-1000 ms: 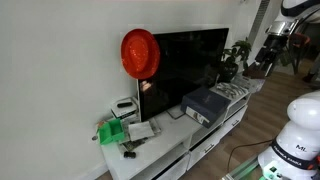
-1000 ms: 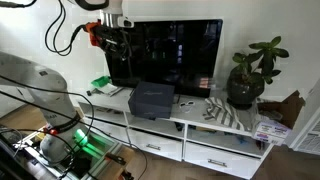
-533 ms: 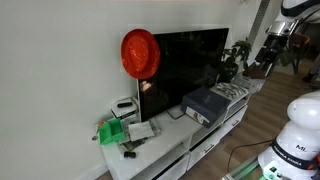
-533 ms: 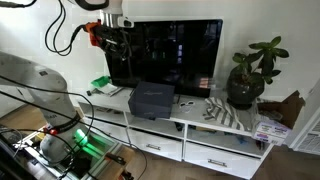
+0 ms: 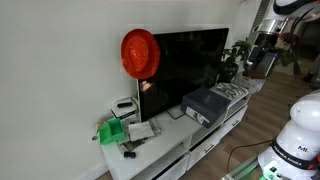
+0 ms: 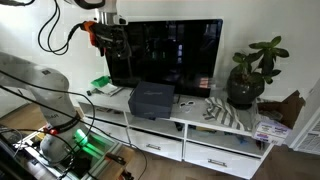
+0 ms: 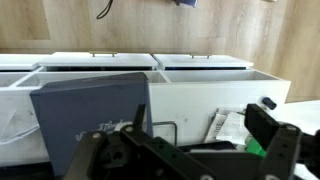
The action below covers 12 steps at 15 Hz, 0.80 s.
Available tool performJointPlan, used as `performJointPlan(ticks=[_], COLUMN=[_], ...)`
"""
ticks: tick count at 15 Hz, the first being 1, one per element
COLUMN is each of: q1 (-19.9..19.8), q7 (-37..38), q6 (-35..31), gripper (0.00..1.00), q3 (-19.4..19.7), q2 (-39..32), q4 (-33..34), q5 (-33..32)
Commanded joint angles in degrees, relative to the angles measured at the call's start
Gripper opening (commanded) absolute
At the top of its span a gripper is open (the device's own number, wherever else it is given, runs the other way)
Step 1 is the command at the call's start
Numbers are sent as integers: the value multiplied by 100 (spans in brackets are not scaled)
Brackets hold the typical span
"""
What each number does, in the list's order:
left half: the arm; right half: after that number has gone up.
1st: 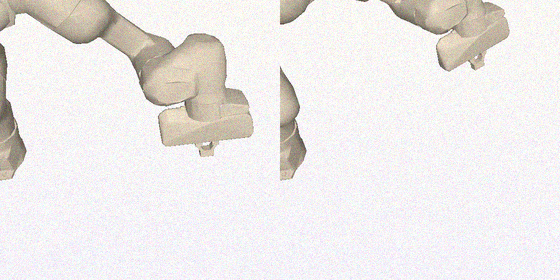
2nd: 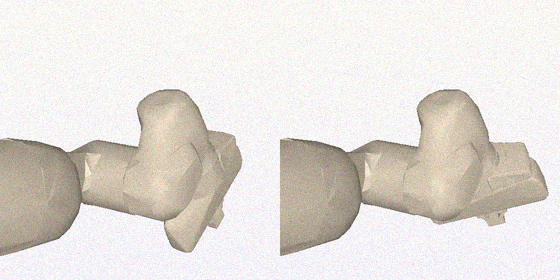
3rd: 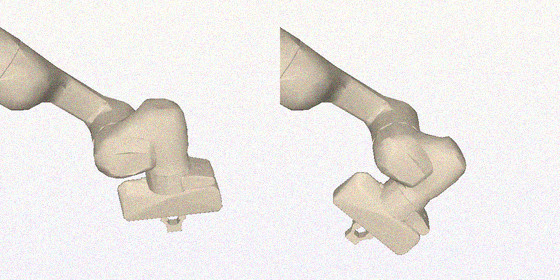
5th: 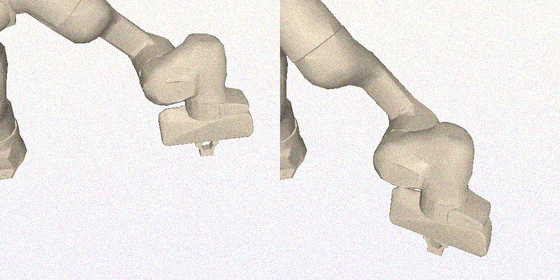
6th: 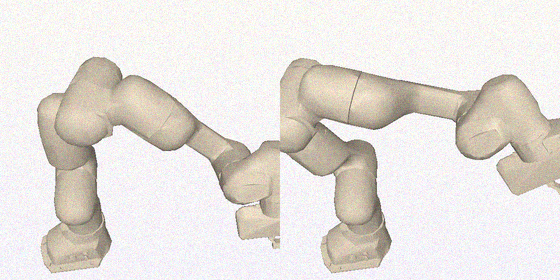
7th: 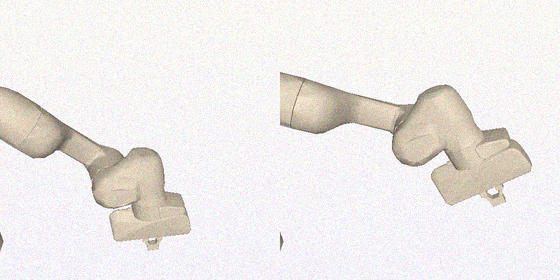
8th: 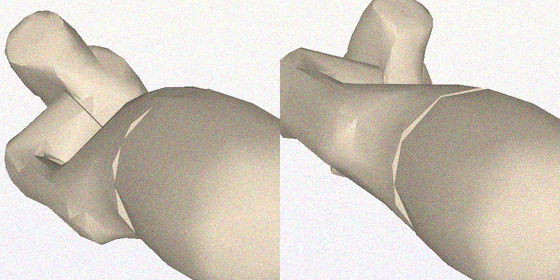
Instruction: Put the red hat on the grey box
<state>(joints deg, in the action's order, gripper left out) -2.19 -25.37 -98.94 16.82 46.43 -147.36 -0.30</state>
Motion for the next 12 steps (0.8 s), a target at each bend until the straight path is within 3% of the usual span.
performJointPlan(ticks=[1,6,11,12], q1=[609,1425,2112,1894], q7=[-249,-259,-586,-336], q6=[-210,-1512,-2873,-2539], gripper=[100,100,100,100], q3=[-382,-850,-871,-945], q2=[178,-178,-752,-433], q4=[-174,-11,301,84], q5=[528,1316,1893,1658])
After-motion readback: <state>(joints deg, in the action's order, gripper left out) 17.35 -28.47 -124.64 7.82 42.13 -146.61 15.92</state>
